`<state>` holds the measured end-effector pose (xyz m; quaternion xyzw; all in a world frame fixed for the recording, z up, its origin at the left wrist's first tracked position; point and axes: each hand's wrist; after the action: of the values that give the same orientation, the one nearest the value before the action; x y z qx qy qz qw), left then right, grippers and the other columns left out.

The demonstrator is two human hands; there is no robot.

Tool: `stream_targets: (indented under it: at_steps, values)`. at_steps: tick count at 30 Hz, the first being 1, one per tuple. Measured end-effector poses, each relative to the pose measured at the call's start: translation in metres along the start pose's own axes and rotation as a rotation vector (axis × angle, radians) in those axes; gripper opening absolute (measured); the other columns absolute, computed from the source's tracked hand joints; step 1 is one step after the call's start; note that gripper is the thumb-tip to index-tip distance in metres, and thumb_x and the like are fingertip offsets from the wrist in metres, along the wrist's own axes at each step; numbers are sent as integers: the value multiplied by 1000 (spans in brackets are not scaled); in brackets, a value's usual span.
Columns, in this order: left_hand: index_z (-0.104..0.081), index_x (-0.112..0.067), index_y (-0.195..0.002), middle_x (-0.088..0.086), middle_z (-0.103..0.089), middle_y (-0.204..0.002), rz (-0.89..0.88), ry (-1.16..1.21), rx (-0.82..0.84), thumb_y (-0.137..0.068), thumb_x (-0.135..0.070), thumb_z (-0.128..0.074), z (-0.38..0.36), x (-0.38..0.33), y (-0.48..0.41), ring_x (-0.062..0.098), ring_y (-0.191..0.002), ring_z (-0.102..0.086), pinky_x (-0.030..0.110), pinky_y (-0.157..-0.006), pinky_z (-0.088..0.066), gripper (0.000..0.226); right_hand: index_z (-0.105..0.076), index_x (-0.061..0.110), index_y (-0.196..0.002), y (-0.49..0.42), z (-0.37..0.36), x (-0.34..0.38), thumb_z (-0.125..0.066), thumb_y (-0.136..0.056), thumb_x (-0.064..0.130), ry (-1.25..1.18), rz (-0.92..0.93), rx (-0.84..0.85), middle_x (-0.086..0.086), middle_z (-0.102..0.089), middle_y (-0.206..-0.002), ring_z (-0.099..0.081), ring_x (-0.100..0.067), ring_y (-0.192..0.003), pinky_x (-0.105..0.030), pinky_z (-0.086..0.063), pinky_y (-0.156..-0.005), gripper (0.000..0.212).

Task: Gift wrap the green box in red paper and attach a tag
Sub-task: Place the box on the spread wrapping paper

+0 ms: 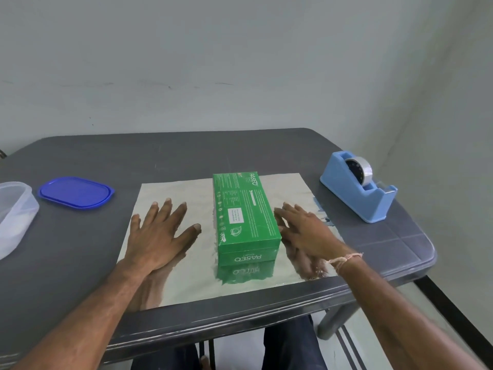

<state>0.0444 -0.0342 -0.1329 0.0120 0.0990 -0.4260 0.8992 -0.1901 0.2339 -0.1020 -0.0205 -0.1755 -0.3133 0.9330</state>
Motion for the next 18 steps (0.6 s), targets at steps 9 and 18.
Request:
stream_targets:
  at_steps: [9, 18]
  values:
    - [-16, -45, -161, -8, -7, -171, 5, 11, -21, -75, -92, 0, 5, 6, 6, 20, -158, -5, 56, -123, -7, 99, -27, 38, -160, 6, 4, 6, -45, -105, 48, 71, 18, 39, 8, -14, -171, -11, -18, -158, -52, -12, -126, 58]
    - [-12, -42, -161, -5, -3, -172, 55, -4, 13, -70, -91, 6, 11, 2, 17, 22, -159, -1, 57, -123, -5, 105, -19, 42, -161, -8, 7, 0, -38, -107, 49, 114, 69, 87, 12, -9, -171, -5, -15, -159, -55, -9, -125, 58]
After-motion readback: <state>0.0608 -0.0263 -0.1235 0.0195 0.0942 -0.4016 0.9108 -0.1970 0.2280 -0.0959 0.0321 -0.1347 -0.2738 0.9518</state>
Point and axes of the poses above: each hand's wrist, its own y-axis away from the middle knuckle, its own z-axis out of the back of the hand, x = y × z
